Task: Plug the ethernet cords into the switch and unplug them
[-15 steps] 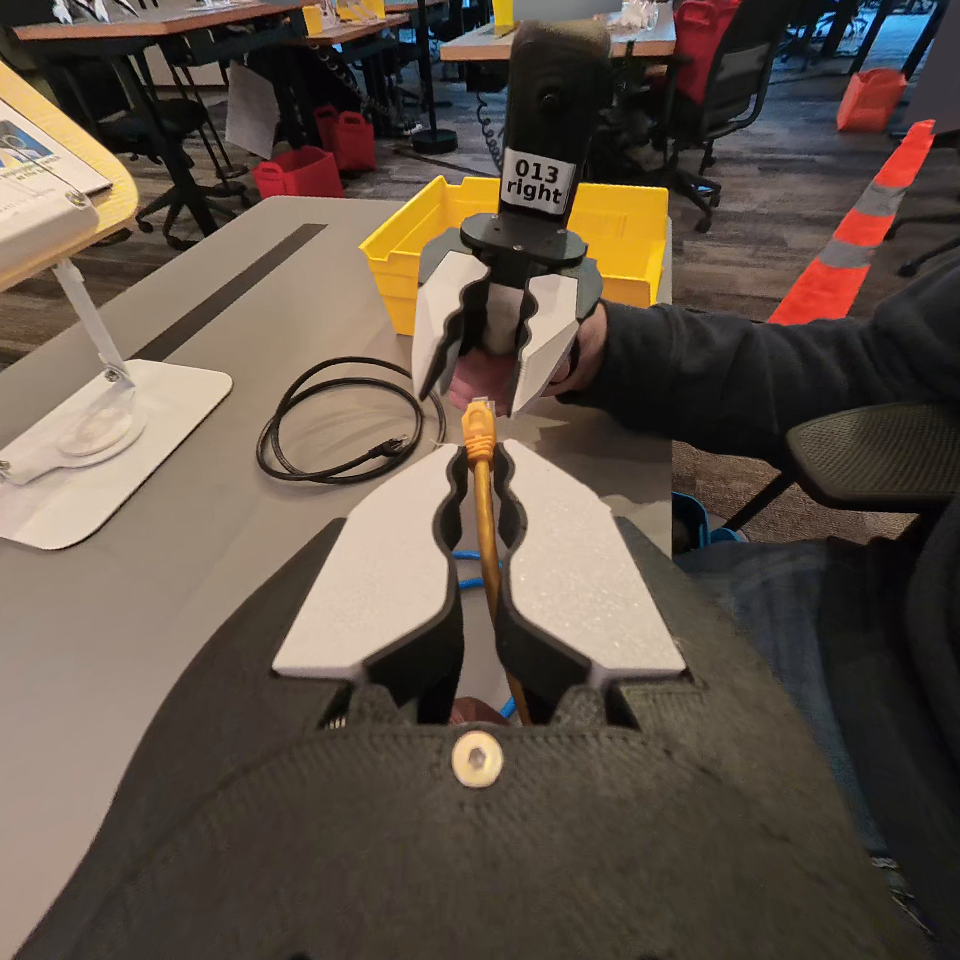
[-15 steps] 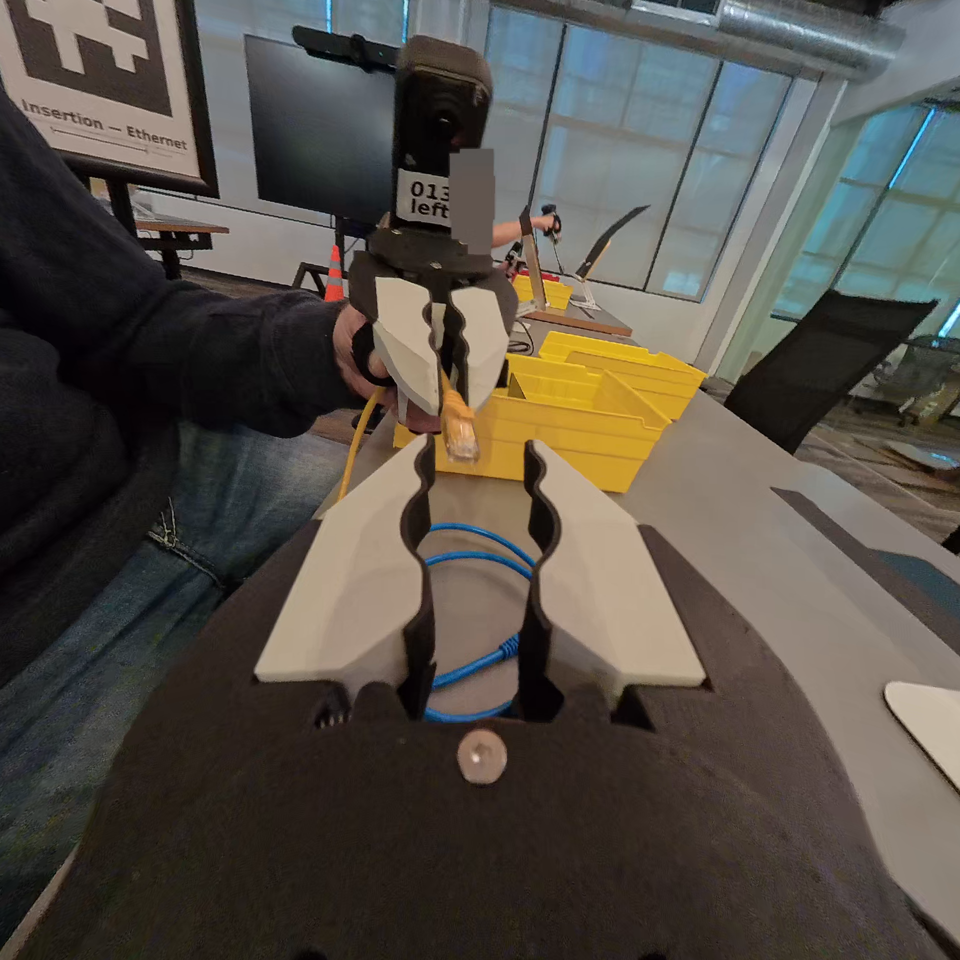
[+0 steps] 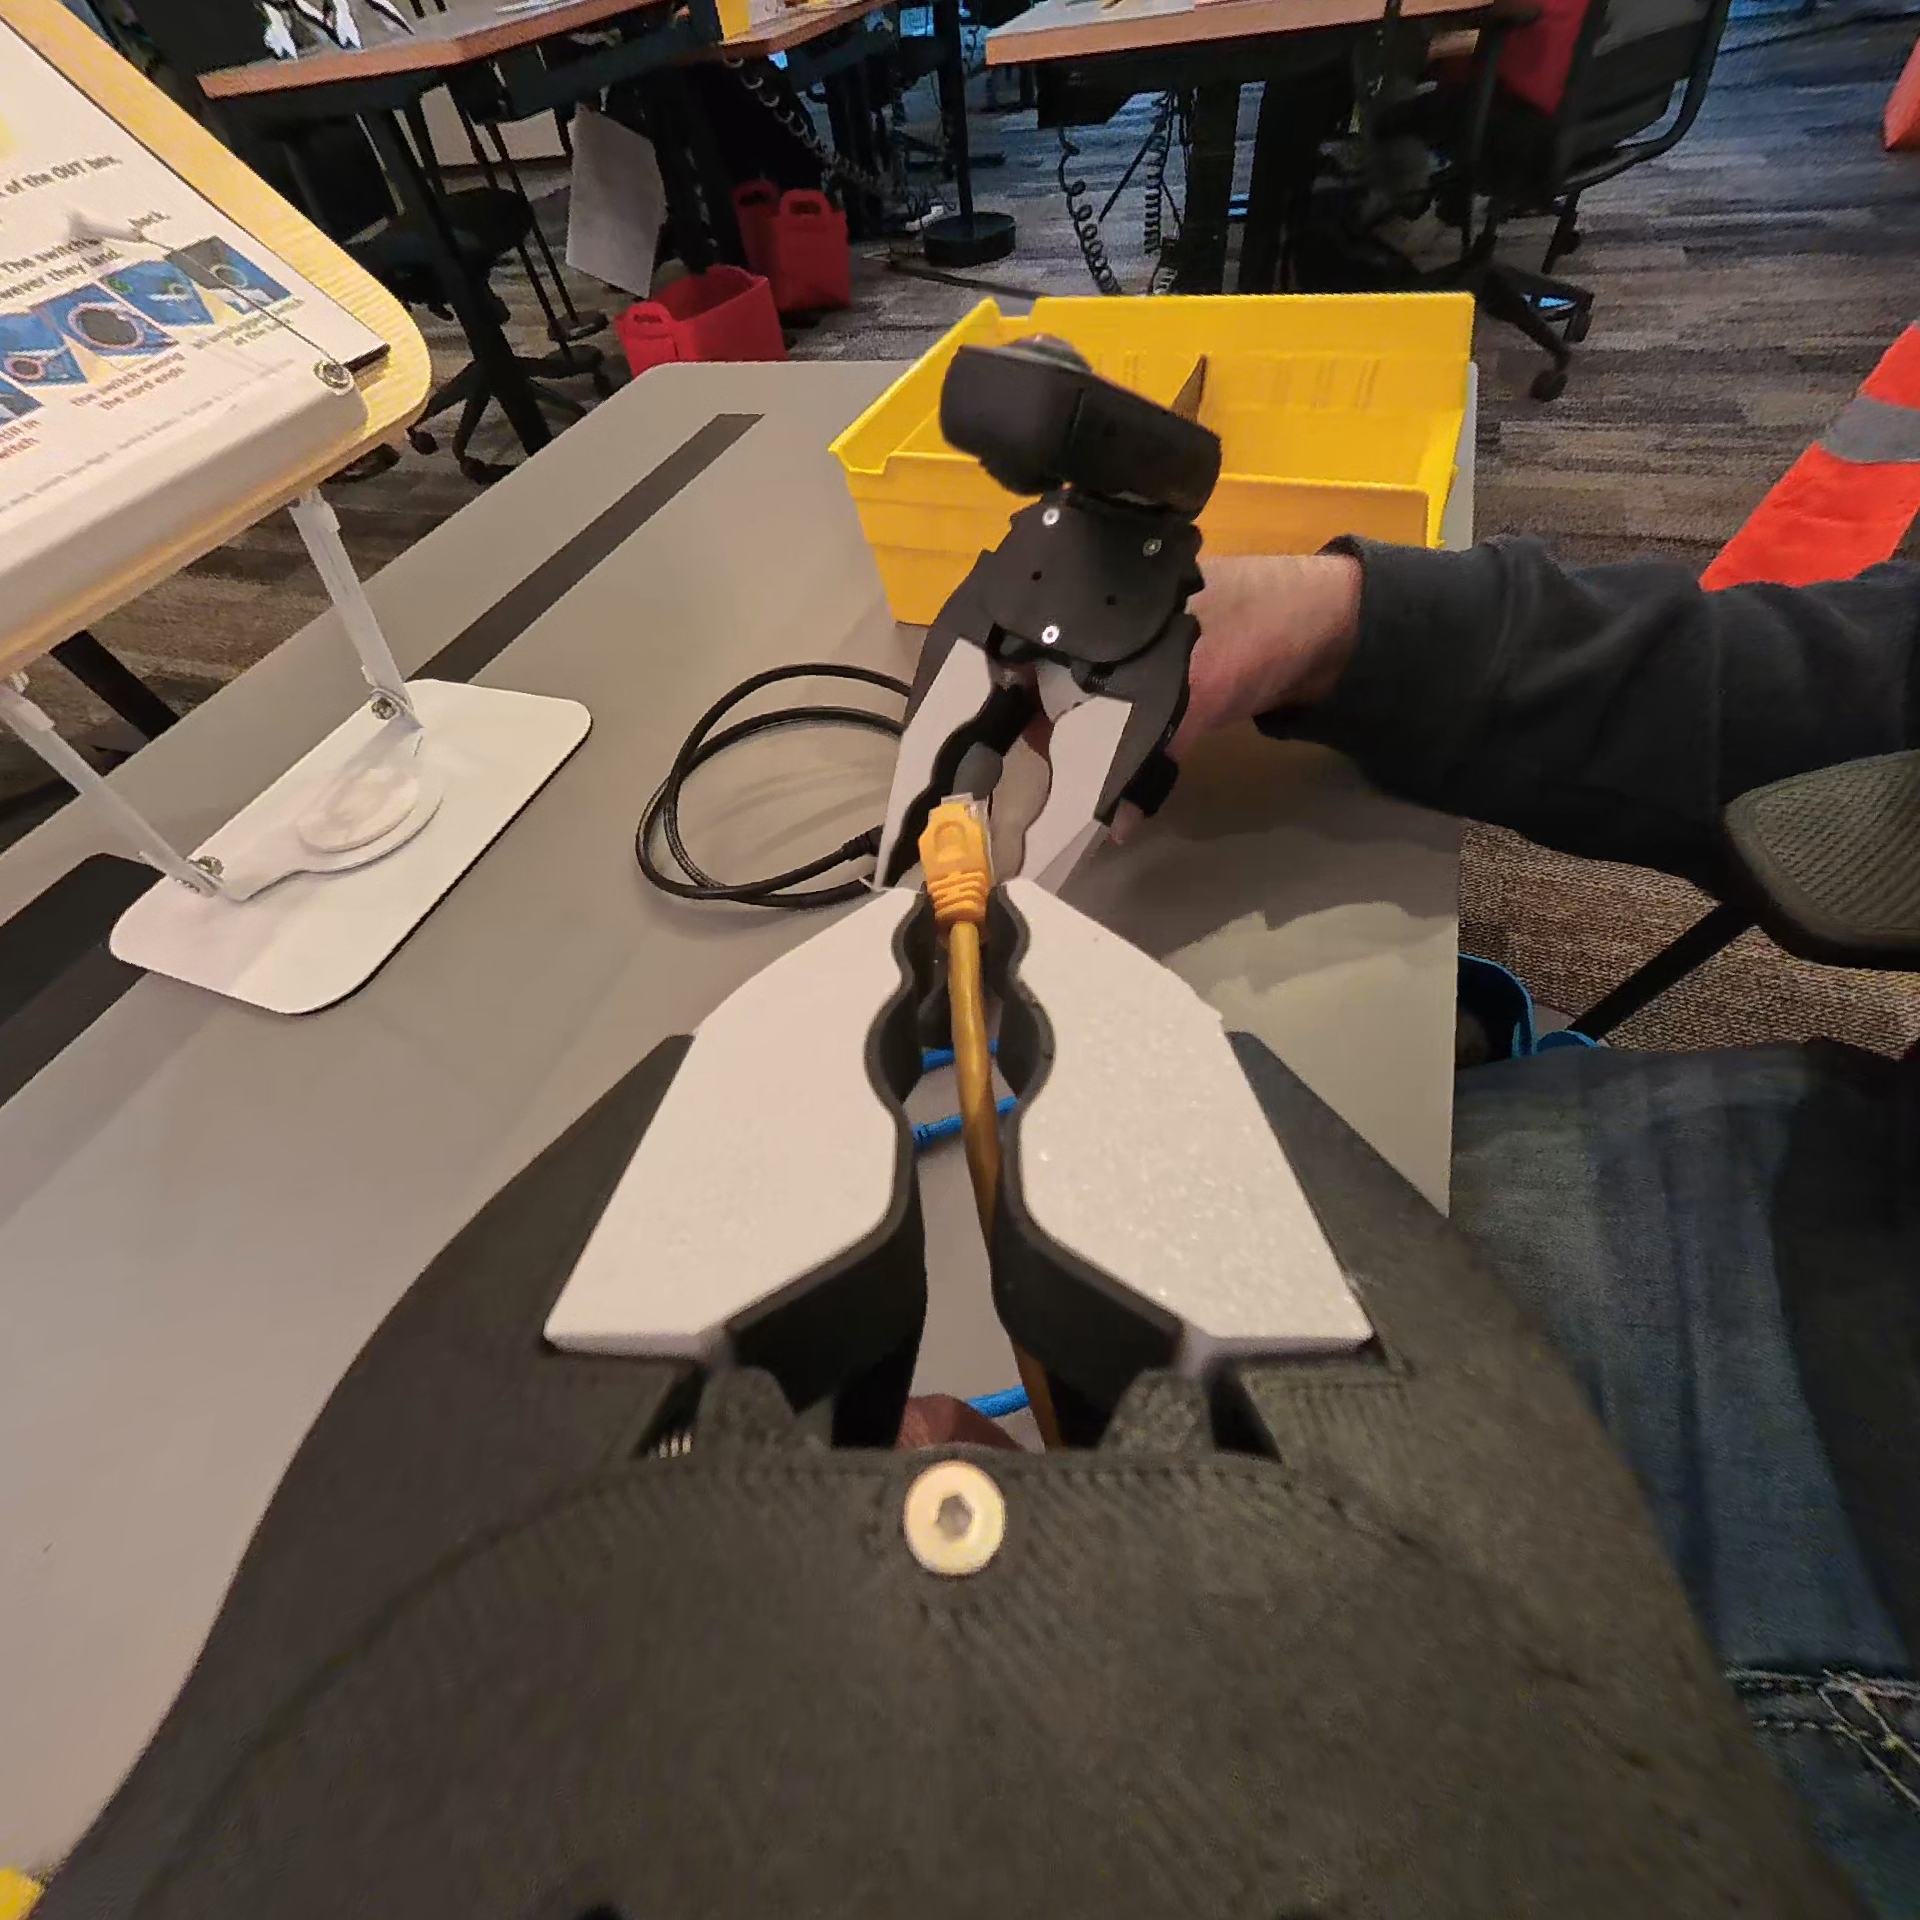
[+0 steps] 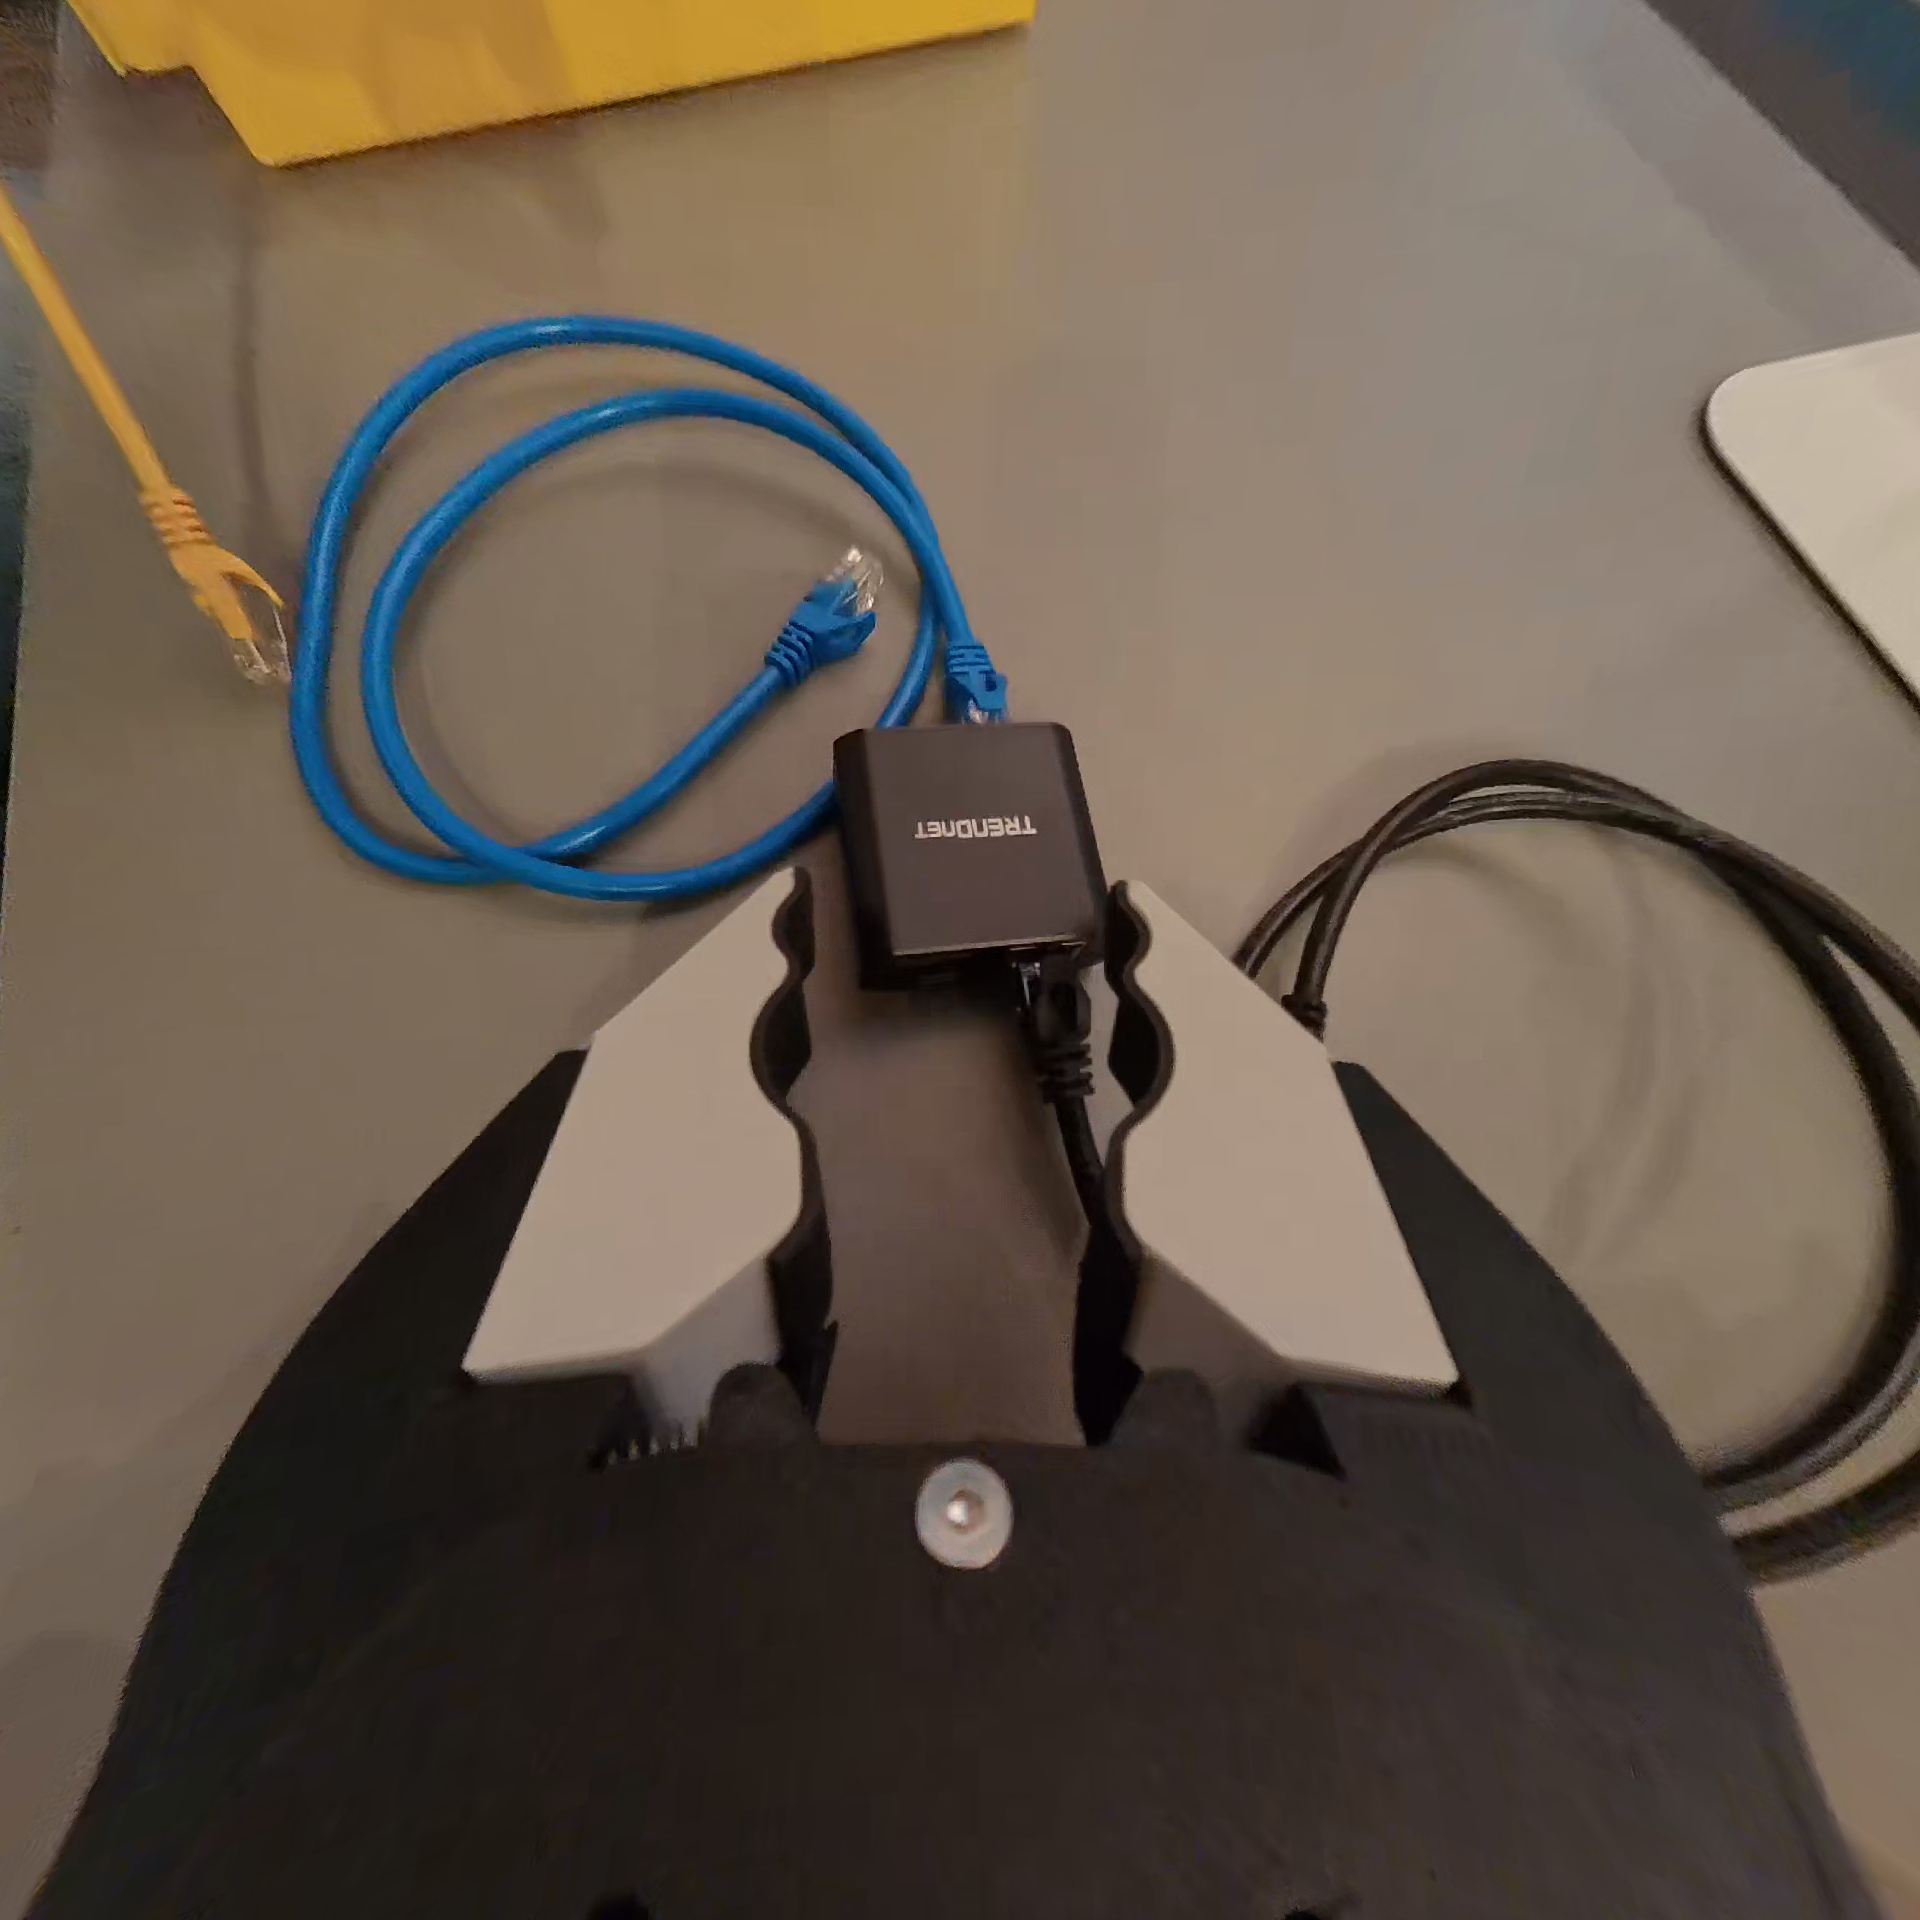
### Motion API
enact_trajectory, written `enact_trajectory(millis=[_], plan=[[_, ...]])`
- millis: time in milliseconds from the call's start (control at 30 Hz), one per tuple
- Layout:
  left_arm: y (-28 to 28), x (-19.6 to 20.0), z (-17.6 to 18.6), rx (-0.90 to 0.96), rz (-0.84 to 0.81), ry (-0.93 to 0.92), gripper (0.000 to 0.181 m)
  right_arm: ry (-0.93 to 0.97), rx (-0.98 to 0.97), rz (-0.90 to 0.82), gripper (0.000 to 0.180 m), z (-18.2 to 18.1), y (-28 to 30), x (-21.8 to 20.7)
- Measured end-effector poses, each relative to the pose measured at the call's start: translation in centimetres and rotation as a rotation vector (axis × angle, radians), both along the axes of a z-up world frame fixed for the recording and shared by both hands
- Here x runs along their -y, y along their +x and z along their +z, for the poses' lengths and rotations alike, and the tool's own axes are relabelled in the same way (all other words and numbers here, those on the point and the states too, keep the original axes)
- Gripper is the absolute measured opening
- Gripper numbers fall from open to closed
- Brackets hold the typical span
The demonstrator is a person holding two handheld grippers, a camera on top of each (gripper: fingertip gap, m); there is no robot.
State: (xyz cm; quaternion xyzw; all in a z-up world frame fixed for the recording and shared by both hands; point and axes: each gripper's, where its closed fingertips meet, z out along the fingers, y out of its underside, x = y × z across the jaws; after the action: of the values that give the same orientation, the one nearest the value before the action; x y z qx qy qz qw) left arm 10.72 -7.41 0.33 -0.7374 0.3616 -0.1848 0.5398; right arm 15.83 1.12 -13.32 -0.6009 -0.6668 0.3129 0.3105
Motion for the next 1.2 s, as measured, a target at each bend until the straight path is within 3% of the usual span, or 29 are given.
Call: enact_trajectory(millis=[33, 167, 333, 700, 1200], plan=[[-0.1, 0.0, -0.1, -0.002, 0.001, 0.001, 0.009, -0.009, 0.014, 0.0, 0.061, -0.5, -0.1, 0.0], [-0.2, 0.0, -0.2, 0.004, -0.003, 0.002, 0.009, -0.037, 0.109, -0.005, 0.07, -2.5, -0.1, -0.4], [-0.2, 0.1, -0.2, 0.006, -0.002, 0.007, 0.009, -0.062, 0.109, -0.003, 0.06, -2.5, -0.2, -0.8], [0.0, 0.1, -0.4, 0.004, -0.008, 0.004, 0.009, -0.11, 0.092, 0.037, 0.057, -2.1, -0.4, -0.6], [-0.5, -0.6, -1.4, -0.021, 0.0, -0.038, 0.01, -0.177, -0.284, 0.187, 0.057, 4.8, -1.6, 1.4]])
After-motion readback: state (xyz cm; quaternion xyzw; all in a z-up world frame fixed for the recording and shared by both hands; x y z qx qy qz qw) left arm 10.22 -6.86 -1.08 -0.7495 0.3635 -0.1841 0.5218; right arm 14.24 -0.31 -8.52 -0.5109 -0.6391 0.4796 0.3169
